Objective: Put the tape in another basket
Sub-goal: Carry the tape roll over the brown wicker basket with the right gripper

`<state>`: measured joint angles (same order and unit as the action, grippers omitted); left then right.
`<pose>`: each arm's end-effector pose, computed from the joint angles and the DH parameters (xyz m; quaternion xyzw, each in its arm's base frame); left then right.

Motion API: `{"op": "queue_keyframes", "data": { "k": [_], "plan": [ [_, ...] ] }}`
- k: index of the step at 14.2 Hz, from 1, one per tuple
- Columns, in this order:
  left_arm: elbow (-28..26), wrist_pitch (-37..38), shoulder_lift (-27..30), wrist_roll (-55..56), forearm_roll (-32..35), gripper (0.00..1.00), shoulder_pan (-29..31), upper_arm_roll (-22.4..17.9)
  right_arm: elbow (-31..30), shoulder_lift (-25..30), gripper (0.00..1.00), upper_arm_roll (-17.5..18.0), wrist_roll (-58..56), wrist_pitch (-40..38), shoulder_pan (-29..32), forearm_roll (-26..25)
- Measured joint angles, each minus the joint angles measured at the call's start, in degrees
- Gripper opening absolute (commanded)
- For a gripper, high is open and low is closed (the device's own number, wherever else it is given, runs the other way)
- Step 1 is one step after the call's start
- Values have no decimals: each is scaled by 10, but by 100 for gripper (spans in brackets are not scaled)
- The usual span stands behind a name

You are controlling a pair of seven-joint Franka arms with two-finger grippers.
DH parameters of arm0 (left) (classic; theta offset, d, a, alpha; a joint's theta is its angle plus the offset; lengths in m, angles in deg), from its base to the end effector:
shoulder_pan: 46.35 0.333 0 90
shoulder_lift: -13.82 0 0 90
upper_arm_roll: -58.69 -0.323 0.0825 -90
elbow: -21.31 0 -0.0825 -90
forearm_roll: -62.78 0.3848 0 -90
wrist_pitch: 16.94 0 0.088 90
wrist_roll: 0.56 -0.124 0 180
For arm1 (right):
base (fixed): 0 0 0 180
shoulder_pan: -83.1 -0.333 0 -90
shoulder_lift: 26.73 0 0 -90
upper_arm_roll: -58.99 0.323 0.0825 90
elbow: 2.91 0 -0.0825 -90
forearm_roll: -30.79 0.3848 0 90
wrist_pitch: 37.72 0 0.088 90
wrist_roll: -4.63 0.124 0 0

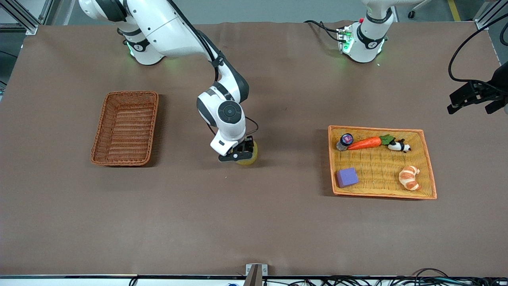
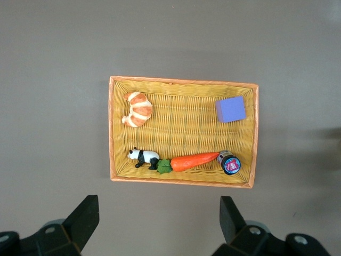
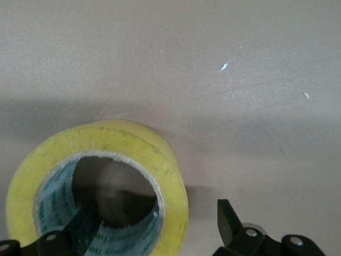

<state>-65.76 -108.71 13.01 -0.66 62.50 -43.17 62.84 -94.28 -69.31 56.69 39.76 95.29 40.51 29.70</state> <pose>0.5647 -0.0098 0.6338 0.9994 -0.0093 0.0339 0.0032 0.5319 0.4545 0.1823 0.9981 0.0567 0.0062 0.0211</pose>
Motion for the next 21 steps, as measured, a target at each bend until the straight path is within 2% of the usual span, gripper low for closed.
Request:
{"op": "queue_keyframes", "data": {
  "k": [1,3,8,11,14,17,21],
  "plan": [
    [0,0,0,0,0,100,0,0,0,-4,31,0,2,5,0,-3],
    [0,0,0,0,0,100,1,0,0,-6,2,-1,3,6,0,-4],
    [0,-1,0,0,0,100,1,-1,7,-5,0,-4,62,-18,0,-5],
    [0,-1,0,0,0,100,0,0,28,19,0,-11,76,-101,5,-5],
    [-1,-1,0,0,0,100,-5,2,43,112,0,-17,66,-216,55,-5],
    [-1,-1,-1,0,0,100,-7,8,24,222,0,-19,-36,-318,140,-5],
    [-2,-1,-1,0,0,100,-7,9,-112,339,1,-23,-243,-316,271,-5]
  ]
}}
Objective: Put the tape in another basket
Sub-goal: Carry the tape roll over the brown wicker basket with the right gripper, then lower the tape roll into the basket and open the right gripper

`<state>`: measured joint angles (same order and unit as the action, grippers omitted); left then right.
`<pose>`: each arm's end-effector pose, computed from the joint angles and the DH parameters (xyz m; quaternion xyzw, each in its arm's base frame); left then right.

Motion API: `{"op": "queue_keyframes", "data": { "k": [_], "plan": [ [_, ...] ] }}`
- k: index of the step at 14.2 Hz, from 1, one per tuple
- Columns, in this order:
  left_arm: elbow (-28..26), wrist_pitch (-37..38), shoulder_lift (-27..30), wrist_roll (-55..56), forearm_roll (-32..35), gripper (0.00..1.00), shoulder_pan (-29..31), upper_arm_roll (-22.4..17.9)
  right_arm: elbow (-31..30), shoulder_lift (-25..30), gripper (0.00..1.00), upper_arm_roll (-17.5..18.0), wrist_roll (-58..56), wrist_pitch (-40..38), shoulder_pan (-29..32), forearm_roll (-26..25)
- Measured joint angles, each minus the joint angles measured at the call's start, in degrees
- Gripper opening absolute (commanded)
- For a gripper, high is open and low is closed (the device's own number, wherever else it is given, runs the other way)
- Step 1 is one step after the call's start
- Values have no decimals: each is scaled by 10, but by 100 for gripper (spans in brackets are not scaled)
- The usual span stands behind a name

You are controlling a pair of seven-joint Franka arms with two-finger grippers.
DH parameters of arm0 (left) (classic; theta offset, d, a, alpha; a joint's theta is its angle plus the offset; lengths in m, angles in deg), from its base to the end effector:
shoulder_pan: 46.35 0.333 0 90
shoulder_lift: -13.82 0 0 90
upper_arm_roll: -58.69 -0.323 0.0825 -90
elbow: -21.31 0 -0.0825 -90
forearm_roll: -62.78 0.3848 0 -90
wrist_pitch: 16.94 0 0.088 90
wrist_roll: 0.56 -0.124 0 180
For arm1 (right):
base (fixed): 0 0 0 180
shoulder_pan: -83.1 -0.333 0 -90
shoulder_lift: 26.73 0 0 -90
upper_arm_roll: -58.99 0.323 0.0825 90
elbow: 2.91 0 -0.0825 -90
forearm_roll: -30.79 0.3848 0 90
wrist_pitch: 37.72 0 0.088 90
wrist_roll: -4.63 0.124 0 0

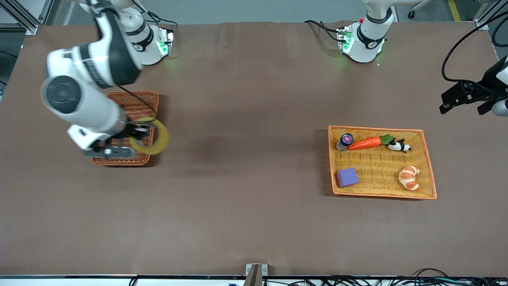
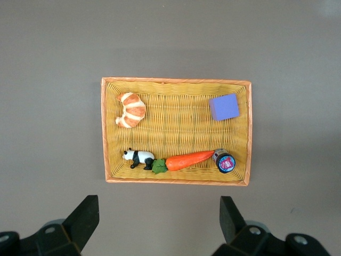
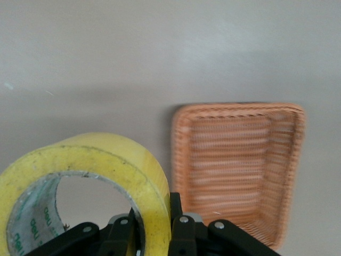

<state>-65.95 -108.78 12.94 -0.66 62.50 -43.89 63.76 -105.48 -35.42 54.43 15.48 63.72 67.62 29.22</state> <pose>0.5646 -0.0259 0.6316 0.9992 -0.0236 0.0322 0.0038 0.5740 0.1097 0.4403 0.9962 0.0044 -0.0802 0.0349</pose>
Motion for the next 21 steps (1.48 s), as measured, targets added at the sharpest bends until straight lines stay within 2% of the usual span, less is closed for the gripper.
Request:
{"op": "queue_keyframes", "data": {
  "k": [2,5,8,10,13,19,20,21],
  "plan": [
    [0,0,-1,0,0,100,-1,1,-101,45,1,-17,-69,66,30,0],
    [-1,0,-4,0,0,100,-1,6,-269,92,2,-76,-169,210,33,0],
    [-1,0,-4,0,0,100,-2,6,-371,100,2,-135,-249,313,34,0],
    [-1,0,-4,0,0,100,-2,6,-423,100,3,-140,-258,387,33,0],
    [-1,0,-4,1,12,100,-1,6,-474,96,5,-138,-258,464,29,0],
    [-1,0,-4,26,35,100,-2,30,-490,43,12,-137,-258,534,28,0],
    [-1,0,-4,26,35,100,-1,30,-490,33,16,-137,-258,539,28,0],
    [-1,0,-4,26,35,100,-1,30,-490,28,36,-137,-258,542,28,0]
  ]
}}
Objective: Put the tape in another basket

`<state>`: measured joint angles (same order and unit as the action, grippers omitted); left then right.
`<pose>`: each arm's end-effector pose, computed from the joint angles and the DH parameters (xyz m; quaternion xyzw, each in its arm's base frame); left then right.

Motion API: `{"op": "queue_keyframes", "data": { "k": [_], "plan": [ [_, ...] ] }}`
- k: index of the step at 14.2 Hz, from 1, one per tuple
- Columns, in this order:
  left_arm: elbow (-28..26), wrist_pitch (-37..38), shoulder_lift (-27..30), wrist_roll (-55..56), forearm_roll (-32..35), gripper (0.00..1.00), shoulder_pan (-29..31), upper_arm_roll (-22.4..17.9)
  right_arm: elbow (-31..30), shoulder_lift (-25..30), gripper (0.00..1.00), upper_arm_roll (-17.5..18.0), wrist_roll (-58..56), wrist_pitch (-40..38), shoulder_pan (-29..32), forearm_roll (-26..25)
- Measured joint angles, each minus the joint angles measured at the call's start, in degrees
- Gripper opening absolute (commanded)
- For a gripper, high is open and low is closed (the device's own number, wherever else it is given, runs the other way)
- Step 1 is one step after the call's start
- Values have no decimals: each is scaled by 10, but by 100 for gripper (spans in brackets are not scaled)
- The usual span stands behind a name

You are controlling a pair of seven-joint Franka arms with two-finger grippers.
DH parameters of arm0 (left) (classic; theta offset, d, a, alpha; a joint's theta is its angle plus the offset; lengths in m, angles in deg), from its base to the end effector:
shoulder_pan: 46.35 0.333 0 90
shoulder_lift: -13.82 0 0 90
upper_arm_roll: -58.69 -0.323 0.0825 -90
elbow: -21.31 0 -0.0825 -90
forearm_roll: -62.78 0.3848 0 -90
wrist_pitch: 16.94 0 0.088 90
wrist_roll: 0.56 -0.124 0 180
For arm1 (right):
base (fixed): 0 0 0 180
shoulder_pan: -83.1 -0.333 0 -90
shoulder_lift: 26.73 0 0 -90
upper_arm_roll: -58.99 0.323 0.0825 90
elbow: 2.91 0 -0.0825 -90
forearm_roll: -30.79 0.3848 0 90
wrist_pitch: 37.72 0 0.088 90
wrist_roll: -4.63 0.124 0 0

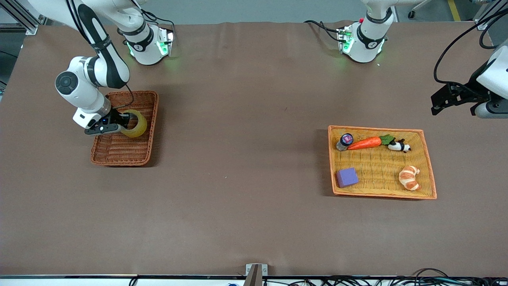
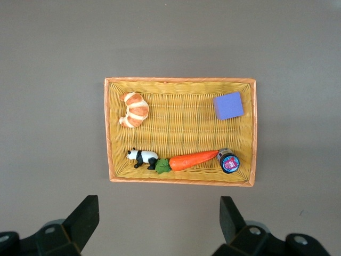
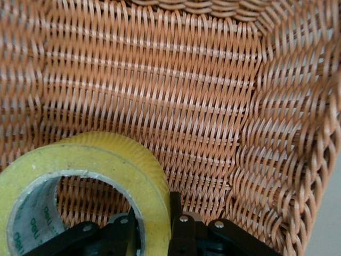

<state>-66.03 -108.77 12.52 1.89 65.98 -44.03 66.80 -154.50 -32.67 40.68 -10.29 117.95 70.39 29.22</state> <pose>0.5651 -0.0495 0.6270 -0.9988 0.0292 -0.0298 0.0242 0.4211 -0.0442 0.1971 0.9952 0.0943 -0.0175 0.0189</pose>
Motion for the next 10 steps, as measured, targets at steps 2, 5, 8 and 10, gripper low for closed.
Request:
{"op": "queue_keyframes", "data": {
  "k": [2,5,8,10],
  "plan": [
    [0,0,0,0,0,100,0,0,0,-3,100,0,0,1,0,0],
    [0,0,0,-1,0,100,0,0,3,-2,100,0,0,0,0,0],
    [0,0,0,-4,0,100,0,0,43,28,100,0,3,-80,1,1],
    [0,0,0,-4,0,100,0,0,116,75,100,0,17,-197,6,1]
  ]
}}
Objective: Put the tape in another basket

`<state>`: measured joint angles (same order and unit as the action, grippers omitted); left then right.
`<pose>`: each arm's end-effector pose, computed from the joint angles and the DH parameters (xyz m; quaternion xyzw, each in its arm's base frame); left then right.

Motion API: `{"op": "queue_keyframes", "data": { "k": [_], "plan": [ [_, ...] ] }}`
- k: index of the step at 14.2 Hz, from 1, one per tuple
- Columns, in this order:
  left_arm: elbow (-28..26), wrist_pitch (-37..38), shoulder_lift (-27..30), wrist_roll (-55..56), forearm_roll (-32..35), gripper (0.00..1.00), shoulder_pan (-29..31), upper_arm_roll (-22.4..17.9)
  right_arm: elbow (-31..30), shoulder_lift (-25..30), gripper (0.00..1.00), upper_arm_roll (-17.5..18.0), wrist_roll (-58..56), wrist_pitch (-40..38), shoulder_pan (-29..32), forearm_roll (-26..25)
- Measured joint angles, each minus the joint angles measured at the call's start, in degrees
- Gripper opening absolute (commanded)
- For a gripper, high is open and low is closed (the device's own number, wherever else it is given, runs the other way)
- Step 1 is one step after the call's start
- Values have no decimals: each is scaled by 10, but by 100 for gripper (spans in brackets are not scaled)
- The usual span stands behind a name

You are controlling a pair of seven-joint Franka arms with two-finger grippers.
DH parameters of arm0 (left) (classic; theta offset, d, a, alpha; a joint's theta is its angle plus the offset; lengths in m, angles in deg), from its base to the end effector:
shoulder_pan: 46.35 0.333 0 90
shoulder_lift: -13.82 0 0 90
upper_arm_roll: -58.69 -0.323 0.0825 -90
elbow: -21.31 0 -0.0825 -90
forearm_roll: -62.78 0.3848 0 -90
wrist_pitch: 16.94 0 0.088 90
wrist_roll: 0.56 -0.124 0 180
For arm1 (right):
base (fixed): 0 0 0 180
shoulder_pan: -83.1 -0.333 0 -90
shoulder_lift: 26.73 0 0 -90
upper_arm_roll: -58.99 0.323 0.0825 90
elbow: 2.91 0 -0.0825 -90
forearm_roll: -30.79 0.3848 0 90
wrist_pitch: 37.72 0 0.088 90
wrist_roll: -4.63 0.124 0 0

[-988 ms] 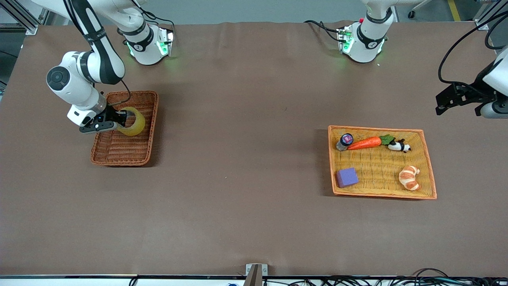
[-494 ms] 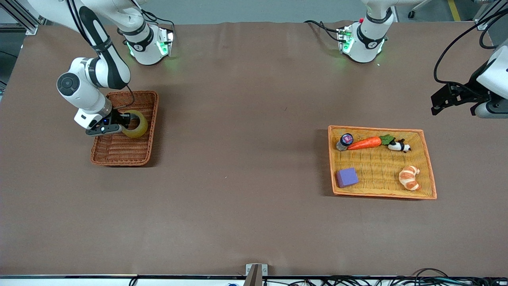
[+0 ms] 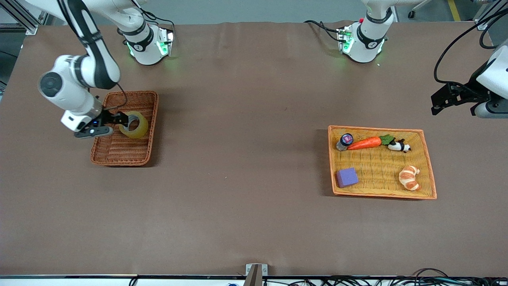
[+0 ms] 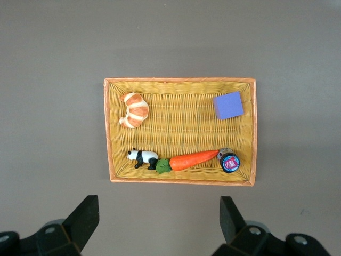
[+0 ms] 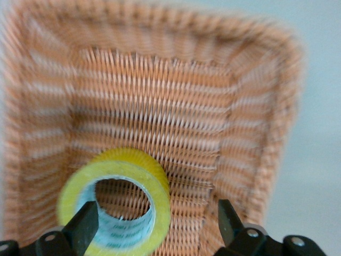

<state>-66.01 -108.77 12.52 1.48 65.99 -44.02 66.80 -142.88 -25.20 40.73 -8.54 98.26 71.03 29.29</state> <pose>0.5651 -0.0494 0.6272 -0.9987 0.0327 -0.0298 0.0244 0.4706 -0.0513 0.2966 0.9972 0.0706 -0.0226 0.0009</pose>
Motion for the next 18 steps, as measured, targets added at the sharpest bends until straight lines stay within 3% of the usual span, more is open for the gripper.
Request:
{"op": "queue_keyframes", "data": {
  "k": [2,9,13,18],
  "plan": [
    [0,2,0,0,0,100,1,0,89,38,100,9,24,-103,13,0],
    [-1,32,17,3,-40,100,2,0,352,44,100,156,175,-312,122,0],
    [-5,33,21,3,-40,100,1,2,498,12,100,160,184,-438,123,0],
    [5,33,21,2,-21,100,-1,4,530,-16,100,143,184,-449,121,0]
  ]
}}
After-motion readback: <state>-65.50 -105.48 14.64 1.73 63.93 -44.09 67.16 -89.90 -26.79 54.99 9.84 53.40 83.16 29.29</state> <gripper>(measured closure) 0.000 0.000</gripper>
